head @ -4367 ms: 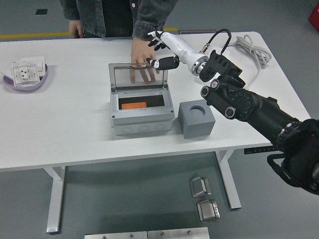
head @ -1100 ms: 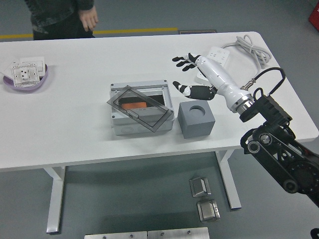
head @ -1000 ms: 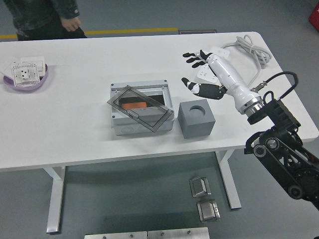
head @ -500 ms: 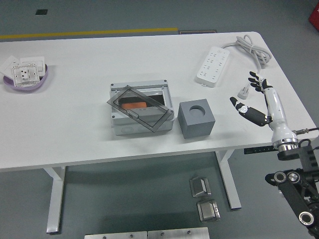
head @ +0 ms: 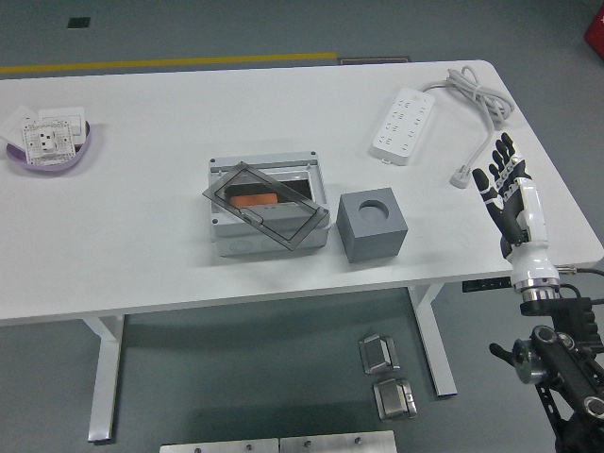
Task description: Pick up the cylinder from the cube,place it in the box,flap close box
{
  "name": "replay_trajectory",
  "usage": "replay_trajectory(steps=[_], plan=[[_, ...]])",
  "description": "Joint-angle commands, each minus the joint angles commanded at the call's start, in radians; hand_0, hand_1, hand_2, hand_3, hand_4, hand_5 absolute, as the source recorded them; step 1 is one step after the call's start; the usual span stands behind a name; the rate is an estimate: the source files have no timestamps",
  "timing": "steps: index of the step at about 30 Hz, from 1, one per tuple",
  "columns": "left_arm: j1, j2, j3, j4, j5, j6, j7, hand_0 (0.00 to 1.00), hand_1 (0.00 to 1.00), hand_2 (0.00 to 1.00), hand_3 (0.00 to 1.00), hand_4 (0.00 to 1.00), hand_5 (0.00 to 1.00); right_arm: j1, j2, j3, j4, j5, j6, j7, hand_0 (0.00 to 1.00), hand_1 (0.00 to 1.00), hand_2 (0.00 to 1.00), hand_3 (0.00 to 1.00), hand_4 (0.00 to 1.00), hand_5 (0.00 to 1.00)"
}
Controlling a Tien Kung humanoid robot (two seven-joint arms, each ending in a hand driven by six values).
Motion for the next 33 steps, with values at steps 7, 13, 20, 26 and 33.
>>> replay_trajectory(steps=[7,13,20,26,33], plan=[[0.004,0.004,-0.006,0.000,0.000,0.001,0.004,0.631,0.645,0.637,0.697,0.662,0.277,-0.011,0.001,-0.018,0.016,0.188,0.099,-0.029,0.947,0.927,0.950,0.978,0.998,0.998],[0.011,0.005,-0.002,0.000,-0.012,0.002,0.001,0.632,0.645,0.638,0.698,0.663,0.277,-0.018,0.003,-0.021,0.031,0.258,0.129,-0.049,0.926,0.896,0.909,0.933,0.998,0.998],[0.018,-0.001,0.014,0.000,-0.028,0.000,-0.007,0.632,0.644,0.637,0.698,0.662,0.277,-0.021,0.010,-0.034,0.053,0.261,0.134,-0.059,0.926,0.888,0.890,0.916,0.998,0.998],[0.016,0.004,0.028,0.000,-0.042,-0.001,-0.017,0.632,0.644,0.637,0.698,0.663,0.277,-0.018,0.023,-0.039,0.056,0.239,0.127,-0.062,0.916,0.868,0.871,0.899,0.998,0.998],[0.011,0.010,0.032,0.000,-0.045,-0.002,-0.019,0.632,0.644,0.637,0.699,0.663,0.277,-0.012,0.022,-0.024,0.065,0.205,0.118,-0.065,0.907,0.857,0.863,0.891,0.998,0.998]])
